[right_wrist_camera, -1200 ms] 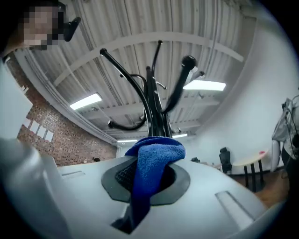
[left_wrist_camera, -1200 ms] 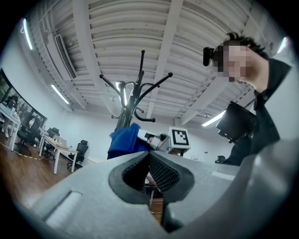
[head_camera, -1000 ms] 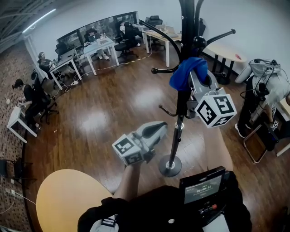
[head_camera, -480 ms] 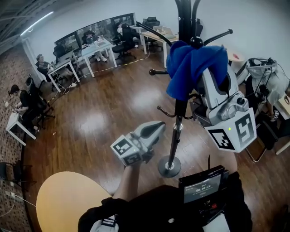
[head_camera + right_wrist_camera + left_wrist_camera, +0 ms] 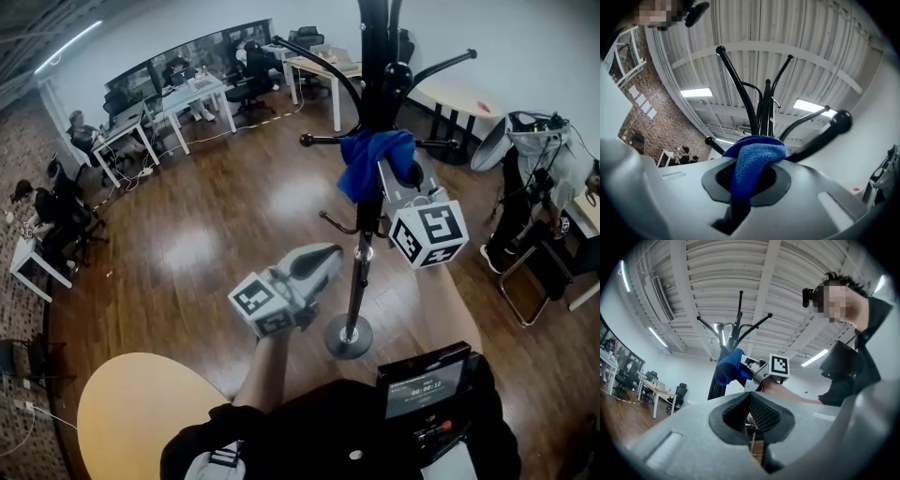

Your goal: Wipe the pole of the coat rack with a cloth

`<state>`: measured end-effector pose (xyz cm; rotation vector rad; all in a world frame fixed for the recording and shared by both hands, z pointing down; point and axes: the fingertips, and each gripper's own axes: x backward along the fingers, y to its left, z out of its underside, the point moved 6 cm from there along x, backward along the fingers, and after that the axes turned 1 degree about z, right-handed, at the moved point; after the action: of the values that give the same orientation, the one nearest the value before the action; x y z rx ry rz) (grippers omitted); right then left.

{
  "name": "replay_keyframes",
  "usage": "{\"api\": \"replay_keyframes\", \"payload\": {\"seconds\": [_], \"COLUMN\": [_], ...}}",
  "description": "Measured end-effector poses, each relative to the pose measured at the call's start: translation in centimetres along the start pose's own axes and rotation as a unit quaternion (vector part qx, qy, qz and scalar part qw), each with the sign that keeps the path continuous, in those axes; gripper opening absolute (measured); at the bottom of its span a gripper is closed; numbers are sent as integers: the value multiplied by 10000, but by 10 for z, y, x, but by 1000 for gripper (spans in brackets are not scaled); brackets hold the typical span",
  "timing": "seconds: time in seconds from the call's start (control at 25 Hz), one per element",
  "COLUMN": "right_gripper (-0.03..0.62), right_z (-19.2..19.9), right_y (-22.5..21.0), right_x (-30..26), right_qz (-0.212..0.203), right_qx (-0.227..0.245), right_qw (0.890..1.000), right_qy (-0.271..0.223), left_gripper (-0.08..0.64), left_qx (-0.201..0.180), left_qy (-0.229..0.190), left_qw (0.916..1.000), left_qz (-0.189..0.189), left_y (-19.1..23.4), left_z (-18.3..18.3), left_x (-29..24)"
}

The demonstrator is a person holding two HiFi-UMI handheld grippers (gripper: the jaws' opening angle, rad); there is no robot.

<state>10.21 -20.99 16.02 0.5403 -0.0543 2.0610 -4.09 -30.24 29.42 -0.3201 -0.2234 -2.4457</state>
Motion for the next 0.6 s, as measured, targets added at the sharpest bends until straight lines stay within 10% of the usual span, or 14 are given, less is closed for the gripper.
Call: {"api": "replay_keyframes", "payload": {"seconds": [0.36, 0.6], "right_gripper": [20, 20], "right_z": [150, 233], "right_y": [26, 38], "right_x": [65, 104], "right_qz": [-265, -568], "right_qx": [-659, -1735], "right_qw": [9795, 9247], "right_qy": [1884, 3340], "left_gripper": [2, 2], "left_qx": [44, 109], "left_qy": [22, 7], "left_qw": [9999, 9998], "left_qz": [-92, -183], "left_y": [-4, -9], "left_z": [2, 2], "left_x": [1, 2]}}
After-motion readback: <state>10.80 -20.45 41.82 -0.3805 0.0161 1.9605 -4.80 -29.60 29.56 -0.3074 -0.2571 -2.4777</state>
